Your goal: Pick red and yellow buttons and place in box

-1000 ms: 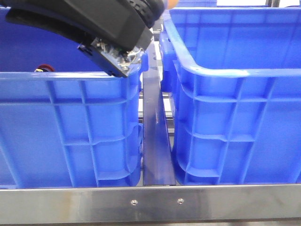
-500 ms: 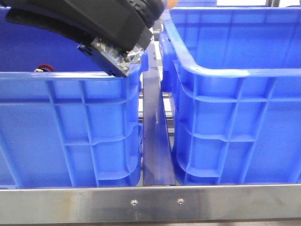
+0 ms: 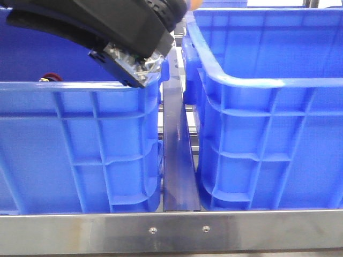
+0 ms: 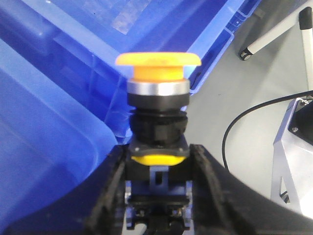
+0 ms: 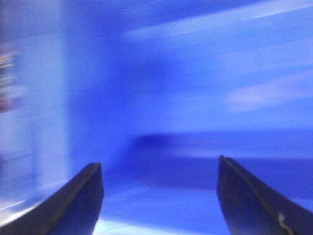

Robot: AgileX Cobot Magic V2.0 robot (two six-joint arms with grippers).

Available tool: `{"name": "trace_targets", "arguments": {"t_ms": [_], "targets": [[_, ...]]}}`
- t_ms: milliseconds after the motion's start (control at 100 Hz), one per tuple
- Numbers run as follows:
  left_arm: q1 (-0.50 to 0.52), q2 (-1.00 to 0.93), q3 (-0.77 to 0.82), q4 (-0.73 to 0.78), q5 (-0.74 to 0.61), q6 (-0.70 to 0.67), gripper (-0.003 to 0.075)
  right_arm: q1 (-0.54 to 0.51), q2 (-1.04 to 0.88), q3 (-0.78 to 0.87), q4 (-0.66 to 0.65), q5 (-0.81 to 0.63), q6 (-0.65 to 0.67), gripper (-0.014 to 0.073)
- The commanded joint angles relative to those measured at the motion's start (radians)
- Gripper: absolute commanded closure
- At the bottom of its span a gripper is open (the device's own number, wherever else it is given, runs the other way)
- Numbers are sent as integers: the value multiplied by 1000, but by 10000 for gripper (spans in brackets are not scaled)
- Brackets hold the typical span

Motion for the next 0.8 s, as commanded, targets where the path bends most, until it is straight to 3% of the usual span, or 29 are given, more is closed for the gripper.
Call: {"name": "trace_targets", "arguments": {"t_ms": [0, 100, 240, 520, 790], "targets": [[-7, -16, -27, -28, -54, 2, 640, 8, 20, -40, 255, 17, -120, 72], [-7, -16, -27, -28, -54, 2, 640, 22, 55, -40, 423, 86, -212, 72], [-7, -16, -27, -28, -54, 2, 640, 77, 106, -40, 540, 135, -294, 72], [-7, -16, -27, -28, -54, 2, 640, 235, 190, -40, 564, 90, -301, 72], [-7, -16, -27, -28, -54, 2, 640, 320, 232, -40, 606, 69, -301, 72]]}}
